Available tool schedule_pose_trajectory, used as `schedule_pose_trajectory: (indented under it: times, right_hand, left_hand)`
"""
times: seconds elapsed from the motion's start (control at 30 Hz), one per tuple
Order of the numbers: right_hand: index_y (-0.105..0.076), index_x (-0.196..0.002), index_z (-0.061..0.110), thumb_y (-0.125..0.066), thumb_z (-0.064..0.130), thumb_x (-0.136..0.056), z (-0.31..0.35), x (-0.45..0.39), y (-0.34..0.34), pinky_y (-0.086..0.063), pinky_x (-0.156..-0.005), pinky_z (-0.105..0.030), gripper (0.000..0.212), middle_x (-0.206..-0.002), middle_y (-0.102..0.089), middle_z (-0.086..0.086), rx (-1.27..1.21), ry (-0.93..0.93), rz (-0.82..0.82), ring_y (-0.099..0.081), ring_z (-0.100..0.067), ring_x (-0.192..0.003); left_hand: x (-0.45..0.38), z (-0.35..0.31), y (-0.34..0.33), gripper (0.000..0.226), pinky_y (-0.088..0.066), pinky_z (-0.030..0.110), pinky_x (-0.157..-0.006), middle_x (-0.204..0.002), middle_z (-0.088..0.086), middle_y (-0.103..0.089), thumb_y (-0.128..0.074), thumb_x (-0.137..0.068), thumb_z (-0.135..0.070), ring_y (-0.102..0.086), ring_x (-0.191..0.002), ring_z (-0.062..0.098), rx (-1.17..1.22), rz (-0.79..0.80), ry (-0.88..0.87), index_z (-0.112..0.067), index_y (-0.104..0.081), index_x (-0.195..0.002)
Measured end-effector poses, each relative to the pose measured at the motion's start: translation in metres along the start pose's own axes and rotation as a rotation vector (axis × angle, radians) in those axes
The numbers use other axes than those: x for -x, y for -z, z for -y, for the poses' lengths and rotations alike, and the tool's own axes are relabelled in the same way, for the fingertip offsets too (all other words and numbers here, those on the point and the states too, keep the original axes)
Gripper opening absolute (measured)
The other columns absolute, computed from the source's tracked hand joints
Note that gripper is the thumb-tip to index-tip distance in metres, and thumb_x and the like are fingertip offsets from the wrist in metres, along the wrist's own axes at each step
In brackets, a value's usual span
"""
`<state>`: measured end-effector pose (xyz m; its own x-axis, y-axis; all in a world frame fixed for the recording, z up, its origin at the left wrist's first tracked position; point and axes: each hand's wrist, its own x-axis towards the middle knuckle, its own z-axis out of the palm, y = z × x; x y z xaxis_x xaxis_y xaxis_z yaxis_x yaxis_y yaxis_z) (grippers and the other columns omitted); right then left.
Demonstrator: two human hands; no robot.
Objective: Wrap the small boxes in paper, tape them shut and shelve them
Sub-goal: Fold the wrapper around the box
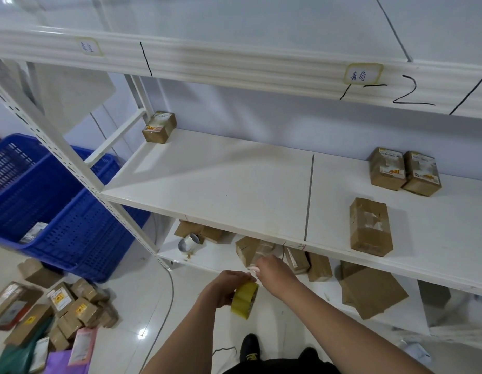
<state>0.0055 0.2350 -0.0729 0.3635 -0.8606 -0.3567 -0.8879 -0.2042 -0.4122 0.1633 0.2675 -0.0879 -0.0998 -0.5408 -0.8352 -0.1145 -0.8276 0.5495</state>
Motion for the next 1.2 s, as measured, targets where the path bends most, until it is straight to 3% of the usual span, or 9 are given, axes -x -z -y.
schedule_pose_trajectory:
  times: [0.17,0.27,0.47,0.6,0.73,0.87,1.03,1.13,1.2]
  right_hand:
    - [-0.051,-0.08,0.013,-0.053,0.013,-0.1,-0.007,0.005,-0.002,-0.044,-0.063,-0.031,0.02,-0.081,-0.058,-0.011,0.136,0.028,-0.011,-0.058,-0.027,-0.072]
    - [-0.055,-0.084,0.013,-0.053,0.013,-0.101,-0.012,0.007,-0.003,-0.038,-0.062,-0.029,0.017,-0.079,-0.05,-0.007,0.182,0.037,-0.012,-0.049,-0.025,-0.069]
    - [-0.049,-0.078,0.013,-0.053,0.009,-0.099,-0.027,0.009,-0.008,-0.037,-0.061,-0.028,0.022,-0.078,-0.048,-0.007,0.219,-0.015,0.001,-0.05,-0.027,-0.069]
    - [-0.062,-0.095,0.006,-0.051,0.009,-0.101,-0.043,0.014,-0.008,-0.026,-0.047,-0.026,0.013,-0.084,-0.05,-0.008,0.222,-0.059,0.03,-0.049,-0.024,-0.071]
    - [-0.052,-0.094,0.011,-0.047,0.007,-0.099,-0.058,0.02,-0.005,-0.024,-0.05,-0.022,0.008,-0.091,-0.049,-0.009,0.156,-0.105,0.055,-0.048,-0.023,-0.077]
    - [-0.044,-0.09,0.012,-0.048,0.012,-0.1,-0.064,0.021,-0.002,-0.023,-0.05,-0.021,0.011,-0.092,-0.047,-0.007,0.081,-0.153,0.042,-0.046,-0.023,-0.078]
    - [-0.053,-0.083,0.015,-0.055,0.016,-0.095,-0.065,0.019,0.008,-0.034,-0.055,-0.024,0.012,-0.081,-0.052,0.001,-0.186,-0.236,-0.052,-0.048,-0.014,-0.069]
    - [-0.057,-0.072,0.023,-0.063,0.027,-0.092,-0.067,0.023,0.027,-0.041,-0.058,-0.022,0.021,-0.072,-0.058,0.01,-0.404,-0.275,-0.136,-0.056,-0.01,-0.068]
    - [-0.063,-0.072,0.023,-0.065,0.033,-0.091,-0.071,0.026,0.046,-0.048,-0.063,-0.025,0.021,-0.072,-0.064,0.008,-0.471,-0.282,-0.184,-0.061,-0.012,-0.071]
  left_hand:
    - [-0.002,-0.001,-0.003,0.022,-0.06,0.034,-0.068,-0.113,0.011,-0.066,-0.064,-0.097,-0.035,-0.068,-0.1,0.028,-0.009,0.001,0.018,-0.018,-0.076,-0.103]
    - [-0.003,0.0,-0.004,0.021,-0.06,0.034,-0.068,-0.115,0.012,-0.066,-0.064,-0.097,-0.034,-0.067,-0.102,0.03,-0.019,-0.004,0.017,-0.018,-0.077,-0.102]
    - [-0.006,0.001,0.0,0.023,-0.06,0.041,-0.084,-0.119,0.012,-0.063,-0.065,-0.095,-0.036,-0.065,-0.105,0.031,-0.054,-0.024,0.013,-0.018,-0.076,-0.105]
    - [-0.004,-0.003,0.005,0.023,-0.06,0.041,-0.084,-0.117,0.011,-0.065,-0.065,-0.096,-0.037,-0.065,-0.105,0.031,-0.081,-0.012,0.003,-0.019,-0.077,-0.102]
    - [-0.002,-0.007,0.008,0.029,-0.061,0.038,-0.079,-0.112,0.01,-0.067,-0.072,-0.089,-0.041,-0.068,-0.1,0.028,-0.171,0.026,0.026,-0.017,-0.076,-0.105]
    - [-0.004,-0.002,0.013,0.04,-0.061,0.04,-0.085,-0.11,0.01,-0.07,-0.083,-0.075,-0.045,-0.069,-0.099,0.028,-0.366,0.022,0.053,-0.017,-0.076,-0.102]
    - [0.005,-0.017,0.013,0.029,-0.06,0.034,-0.082,-0.115,0.011,-0.064,-0.077,-0.085,-0.035,-0.064,-0.105,0.029,-0.219,0.054,-0.132,-0.017,-0.074,-0.109]
    - [0.009,-0.048,0.01,0.037,-0.06,0.043,-0.088,-0.115,0.013,-0.067,-0.08,-0.083,-0.033,-0.067,-0.105,0.03,-0.171,0.093,-0.226,-0.012,-0.073,-0.113]
    - [0.013,-0.073,0.007,0.029,-0.058,0.042,-0.089,-0.109,0.012,-0.07,-0.077,-0.087,-0.027,-0.068,-0.1,0.027,-0.149,0.104,-0.3,-0.008,-0.075,-0.108]
